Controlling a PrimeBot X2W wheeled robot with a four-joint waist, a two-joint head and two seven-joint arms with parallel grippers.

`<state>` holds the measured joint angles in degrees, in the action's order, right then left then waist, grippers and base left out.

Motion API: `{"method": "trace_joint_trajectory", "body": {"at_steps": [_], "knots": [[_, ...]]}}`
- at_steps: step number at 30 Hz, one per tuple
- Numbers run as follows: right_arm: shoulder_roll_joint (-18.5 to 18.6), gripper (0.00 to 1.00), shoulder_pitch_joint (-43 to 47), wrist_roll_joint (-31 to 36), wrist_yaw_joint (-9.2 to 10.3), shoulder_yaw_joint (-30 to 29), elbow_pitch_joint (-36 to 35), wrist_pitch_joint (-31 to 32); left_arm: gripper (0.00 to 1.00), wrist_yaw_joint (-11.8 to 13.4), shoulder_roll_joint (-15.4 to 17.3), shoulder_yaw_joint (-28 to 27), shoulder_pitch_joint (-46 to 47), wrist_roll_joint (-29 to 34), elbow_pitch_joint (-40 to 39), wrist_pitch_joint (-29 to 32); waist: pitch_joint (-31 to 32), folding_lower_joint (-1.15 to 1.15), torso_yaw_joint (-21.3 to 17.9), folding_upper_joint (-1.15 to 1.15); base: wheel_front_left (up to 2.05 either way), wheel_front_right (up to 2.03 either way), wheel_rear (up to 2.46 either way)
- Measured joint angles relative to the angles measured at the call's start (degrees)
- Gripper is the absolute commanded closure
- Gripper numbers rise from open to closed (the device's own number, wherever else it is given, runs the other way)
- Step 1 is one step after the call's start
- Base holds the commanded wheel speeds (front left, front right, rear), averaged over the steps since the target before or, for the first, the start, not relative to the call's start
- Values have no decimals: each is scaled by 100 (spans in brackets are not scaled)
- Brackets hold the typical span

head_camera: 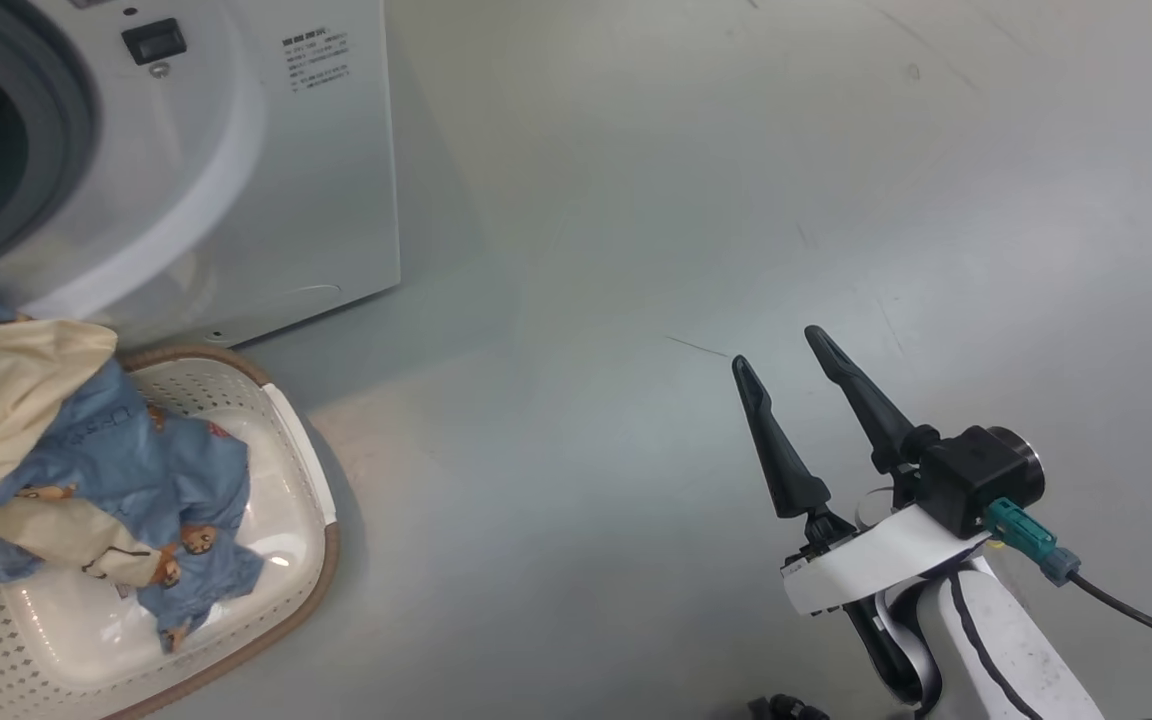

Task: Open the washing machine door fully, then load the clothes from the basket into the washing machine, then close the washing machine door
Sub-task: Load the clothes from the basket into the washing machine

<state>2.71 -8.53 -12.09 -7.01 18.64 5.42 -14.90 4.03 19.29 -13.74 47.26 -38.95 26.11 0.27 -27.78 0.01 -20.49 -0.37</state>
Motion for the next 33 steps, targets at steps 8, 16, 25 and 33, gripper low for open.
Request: {"method": "trace_joint_trajectory", "body": {"at_steps": [8, 16, 25, 33], "knots": [[-15, 0, -199, 0, 0, 97, -88, 0, 100, -1, 63, 51, 787, -104, 234, 9, -453, 0, -171, 0, 0, 0, 0], [-20, 0, -313, -2, 0, 230, -113, 0, 100, -8, 365, 434, 1012, 420, 867, -42, -744, 0, -206, 0, 0, 0, 0], [-20, 0, -351, -52, 0, 226, -78, 0, 67, -4, 495, 756, 1004, 825, 1473, -34, -794, 0, -169, 0, 0, 0, 0], [-18, 0, -392, -41, 0, 19, 0, 0, 0, 1, 425, 1039, 1005, 1125, 1905, -144, -774, 0, -76, 0, 0, 0, 0]]}}
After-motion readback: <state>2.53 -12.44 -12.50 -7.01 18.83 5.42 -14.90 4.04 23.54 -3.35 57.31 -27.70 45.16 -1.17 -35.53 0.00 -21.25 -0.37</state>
